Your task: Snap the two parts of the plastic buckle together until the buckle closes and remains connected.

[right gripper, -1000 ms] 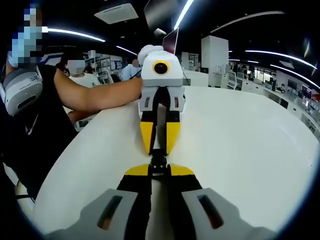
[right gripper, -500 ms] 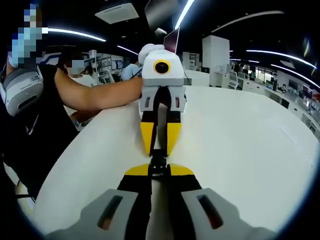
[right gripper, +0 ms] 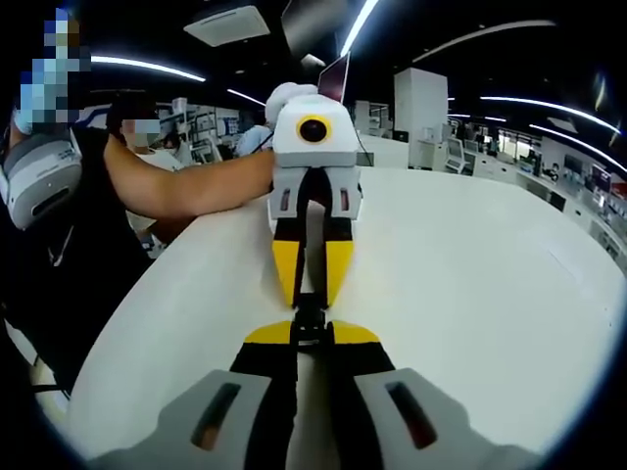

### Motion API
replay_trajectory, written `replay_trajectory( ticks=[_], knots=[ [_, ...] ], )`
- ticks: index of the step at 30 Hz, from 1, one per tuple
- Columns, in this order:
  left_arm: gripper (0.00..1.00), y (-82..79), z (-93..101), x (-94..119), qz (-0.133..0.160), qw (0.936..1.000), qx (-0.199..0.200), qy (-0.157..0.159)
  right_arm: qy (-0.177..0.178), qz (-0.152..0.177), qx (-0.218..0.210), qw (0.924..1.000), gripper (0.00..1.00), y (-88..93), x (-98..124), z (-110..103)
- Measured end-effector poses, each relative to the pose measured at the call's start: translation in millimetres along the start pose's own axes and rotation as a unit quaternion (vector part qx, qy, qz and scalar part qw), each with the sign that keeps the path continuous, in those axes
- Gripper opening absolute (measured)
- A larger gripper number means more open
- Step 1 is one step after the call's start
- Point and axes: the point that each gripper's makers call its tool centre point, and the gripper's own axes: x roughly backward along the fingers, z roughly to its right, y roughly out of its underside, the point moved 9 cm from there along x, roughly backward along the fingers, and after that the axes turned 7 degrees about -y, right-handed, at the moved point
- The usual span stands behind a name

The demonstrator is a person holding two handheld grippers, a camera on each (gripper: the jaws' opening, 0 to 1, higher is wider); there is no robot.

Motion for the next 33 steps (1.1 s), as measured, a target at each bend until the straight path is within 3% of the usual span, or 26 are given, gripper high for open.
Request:
replay_trajectory(
  ticks=[21, 22, 23, 24, 33],
  knots=[
    [0.07, -2.1, -13.5, -1, -0.019, 0.997, 0.009, -0.075, 0.06, 0.0, -0.012, 0.9981, 0.07, -1.4, -2, 12],
    [0.07, -1.8, -13.3, -3, -0.016, 0.997, 0.01, -0.075, 0.065, 0.008, -0.012, 0.9978, 0.07, -1.6, -4, 13],
    [0.07, -6.5, -5.8, -4, -0.012, 0.9988, 0.018, -0.045, 0.061, -0.006, -0.019, 0.9979, 0.07, -0.2, -6, 12],
    [0.07, -8.8, -6.8, 1, -0.014, 0.998, 0.001, -0.062, 0.062, 0.002, -0.015, 0.998, 0.07, -1.2, -7, 10],
    [0.07, -12.9, -14.2, 13, -0.008, 0.9981, 0.014, -0.06, 0.061, 0.011, -0.013, 0.998, 0.08, 0.6, -11, 11]
  ],
)
